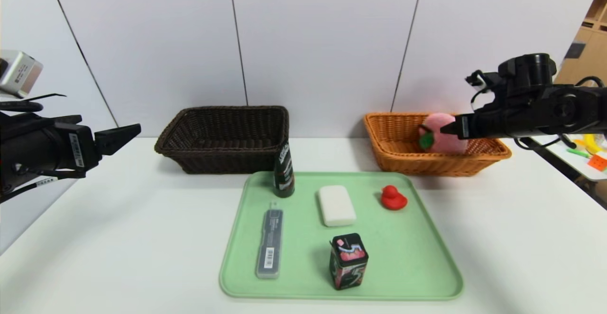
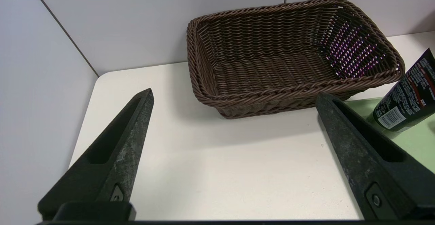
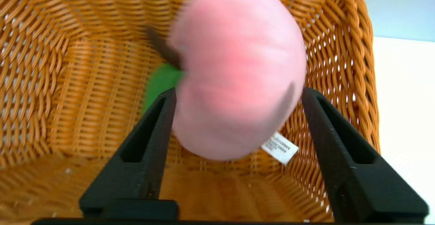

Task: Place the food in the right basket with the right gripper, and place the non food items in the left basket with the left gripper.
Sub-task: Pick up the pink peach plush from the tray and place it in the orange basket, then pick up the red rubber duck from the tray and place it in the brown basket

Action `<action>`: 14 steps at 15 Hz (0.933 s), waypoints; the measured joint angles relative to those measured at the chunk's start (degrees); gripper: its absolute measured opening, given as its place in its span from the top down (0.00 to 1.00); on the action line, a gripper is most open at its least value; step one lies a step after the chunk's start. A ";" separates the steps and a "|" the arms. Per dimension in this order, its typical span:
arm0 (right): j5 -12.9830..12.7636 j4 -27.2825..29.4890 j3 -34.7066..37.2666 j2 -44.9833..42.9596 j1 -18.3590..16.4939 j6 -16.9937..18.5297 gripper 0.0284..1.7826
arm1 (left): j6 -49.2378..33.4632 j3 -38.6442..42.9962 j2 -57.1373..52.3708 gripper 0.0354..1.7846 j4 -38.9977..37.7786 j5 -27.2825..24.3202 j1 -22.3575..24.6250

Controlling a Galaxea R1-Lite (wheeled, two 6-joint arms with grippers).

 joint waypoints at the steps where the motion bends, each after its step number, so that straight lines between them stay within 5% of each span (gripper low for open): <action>1: -0.02 0.22 1.01 -1.16 0.11 -0.01 0.24 | -0.02 0.00 0.00 0.06 0.00 -0.02 0.00; 6: 0.17 1.62 3.80 -9.53 3.66 -0.20 0.14 | -0.02 0.35 -0.01 0.06 -0.02 -0.05 0.00; 9: 0.26 8.13 3.91 -16.02 13.69 2.85 0.11 | 0.16 0.57 -0.01 0.06 -0.04 -0.02 0.13; 12: -0.63 16.20 3.96 -21.04 26.78 11.07 0.09 | 0.49 0.99 -0.01 0.06 0.00 -0.05 0.18; 14: -2.05 21.31 6.06 -23.24 31.42 15.49 0.08 | 0.44 1.05 -0.01 0.06 0.00 -0.07 0.18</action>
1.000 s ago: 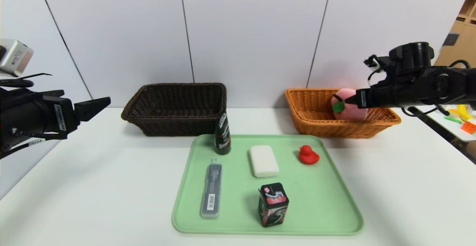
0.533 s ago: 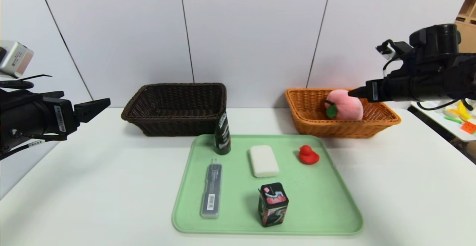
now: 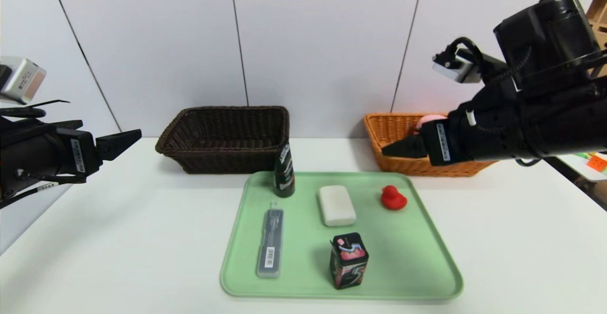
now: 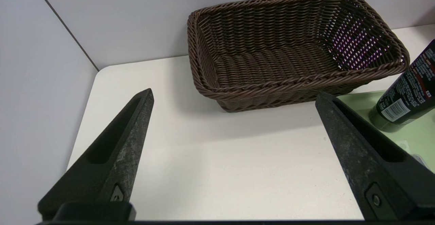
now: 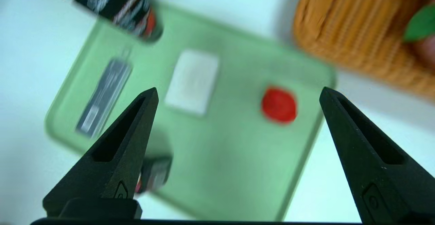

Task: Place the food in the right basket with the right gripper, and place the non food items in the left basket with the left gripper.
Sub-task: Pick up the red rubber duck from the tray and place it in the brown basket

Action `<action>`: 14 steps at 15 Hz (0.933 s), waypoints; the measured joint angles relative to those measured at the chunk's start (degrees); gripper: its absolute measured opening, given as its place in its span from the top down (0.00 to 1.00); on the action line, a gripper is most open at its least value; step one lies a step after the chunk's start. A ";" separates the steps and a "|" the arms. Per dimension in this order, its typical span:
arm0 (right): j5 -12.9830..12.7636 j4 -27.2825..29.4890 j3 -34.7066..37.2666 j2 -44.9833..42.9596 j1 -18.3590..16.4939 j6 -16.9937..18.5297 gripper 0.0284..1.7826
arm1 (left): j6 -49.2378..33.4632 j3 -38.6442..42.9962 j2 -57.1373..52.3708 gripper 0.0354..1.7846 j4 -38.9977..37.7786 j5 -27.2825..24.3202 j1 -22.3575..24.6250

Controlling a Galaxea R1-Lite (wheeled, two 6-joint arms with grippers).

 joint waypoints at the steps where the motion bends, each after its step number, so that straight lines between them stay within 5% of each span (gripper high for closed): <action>1: -0.48 0.68 1.66 -0.69 0.94 0.48 0.07 | 0.05 0.00 0.00 0.06 -0.02 0.02 0.00; 5: -1.33 4.74 5.21 -0.80 1.90 0.50 0.06 | 0.30 0.22 0.01 0.06 0.00 -0.20 0.00; 11: -2.86 4.24 5.73 5.10 1.13 0.50 0.05 | 0.22 0.28 0.01 0.06 0.00 -0.09 0.00; 14: -5.60 2.62 5.66 8.59 0.50 0.52 0.05 | 0.26 0.50 0.01 0.06 0.00 -0.09 0.00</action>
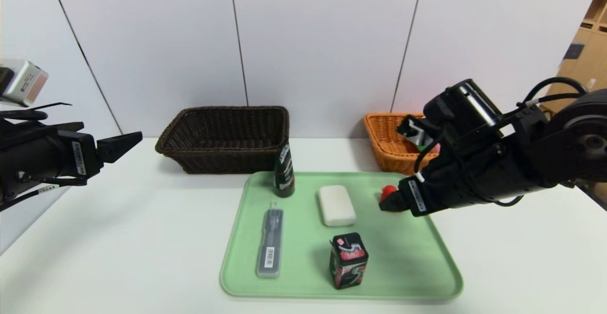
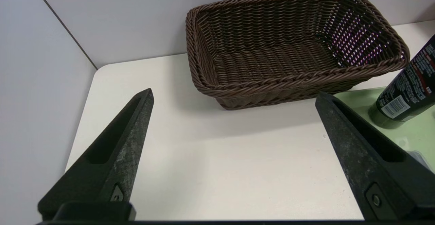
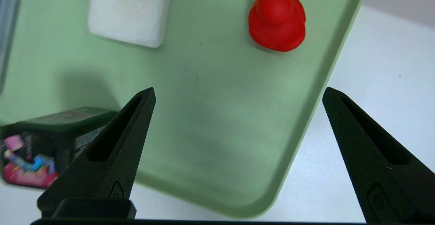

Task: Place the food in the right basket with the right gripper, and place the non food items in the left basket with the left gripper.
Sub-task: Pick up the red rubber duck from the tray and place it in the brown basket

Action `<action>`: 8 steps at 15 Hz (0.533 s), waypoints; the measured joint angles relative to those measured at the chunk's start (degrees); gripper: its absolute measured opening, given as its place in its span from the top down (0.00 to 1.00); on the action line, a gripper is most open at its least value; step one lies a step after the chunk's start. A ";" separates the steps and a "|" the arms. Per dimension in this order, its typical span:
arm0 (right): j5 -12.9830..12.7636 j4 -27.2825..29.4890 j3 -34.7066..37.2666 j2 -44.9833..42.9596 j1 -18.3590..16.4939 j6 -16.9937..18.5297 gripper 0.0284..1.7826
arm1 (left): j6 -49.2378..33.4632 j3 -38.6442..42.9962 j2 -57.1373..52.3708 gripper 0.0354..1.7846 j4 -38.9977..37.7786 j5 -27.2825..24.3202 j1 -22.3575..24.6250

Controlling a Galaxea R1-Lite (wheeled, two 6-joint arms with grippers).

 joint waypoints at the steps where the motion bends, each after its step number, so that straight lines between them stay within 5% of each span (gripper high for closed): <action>1: -0.55 -1.22 0.00 1.21 -0.50 0.01 0.05 | 0.05 0.16 0.02 0.06 0.00 0.00 0.00; 8: -0.74 -8.66 -0.04 8.02 -3.25 0.48 0.05 | -0.09 0.93 0.18 0.06 0.00 0.11 0.00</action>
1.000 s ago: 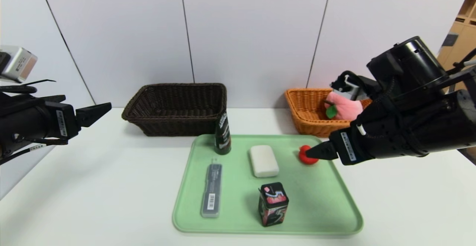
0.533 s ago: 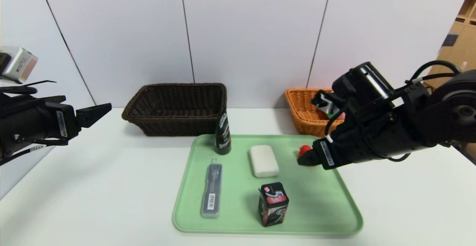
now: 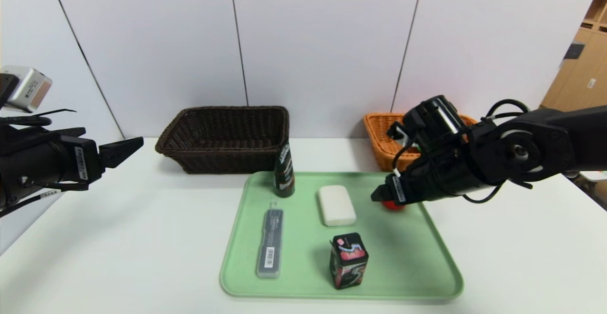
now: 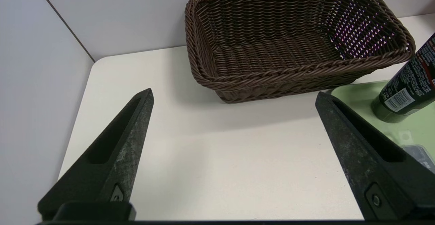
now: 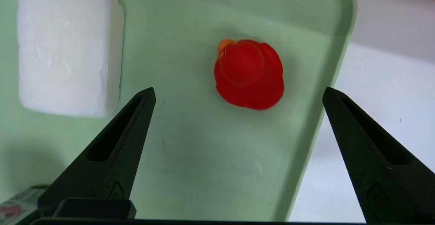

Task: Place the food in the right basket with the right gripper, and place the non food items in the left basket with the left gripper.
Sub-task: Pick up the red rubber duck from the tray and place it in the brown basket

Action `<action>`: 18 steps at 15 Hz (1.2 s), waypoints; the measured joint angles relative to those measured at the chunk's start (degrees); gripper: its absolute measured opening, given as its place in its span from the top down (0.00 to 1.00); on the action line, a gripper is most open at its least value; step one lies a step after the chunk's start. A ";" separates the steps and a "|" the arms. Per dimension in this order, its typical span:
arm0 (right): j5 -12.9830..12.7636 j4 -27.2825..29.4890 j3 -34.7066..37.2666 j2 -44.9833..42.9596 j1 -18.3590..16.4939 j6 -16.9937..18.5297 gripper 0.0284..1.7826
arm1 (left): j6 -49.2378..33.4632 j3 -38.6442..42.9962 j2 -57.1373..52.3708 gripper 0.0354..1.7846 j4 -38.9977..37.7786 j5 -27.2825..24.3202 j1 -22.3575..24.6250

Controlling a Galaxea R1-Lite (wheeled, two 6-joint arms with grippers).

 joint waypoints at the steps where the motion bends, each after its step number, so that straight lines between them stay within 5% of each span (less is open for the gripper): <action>1: 0.00 -0.50 -0.18 0.77 -0.09 0.06 0.05 | -0.01 0.00 0.00 0.06 0.00 0.00 0.00; 14: -0.15 -2.02 -1.05 6.58 -1.27 0.17 0.05 | -0.30 -0.10 0.28 0.06 -0.11 0.05 1.16; 18: -0.22 -3.23 -0.96 6.95 -1.35 0.17 0.38 | -0.26 -0.18 0.59 0.06 -0.77 0.09 1.48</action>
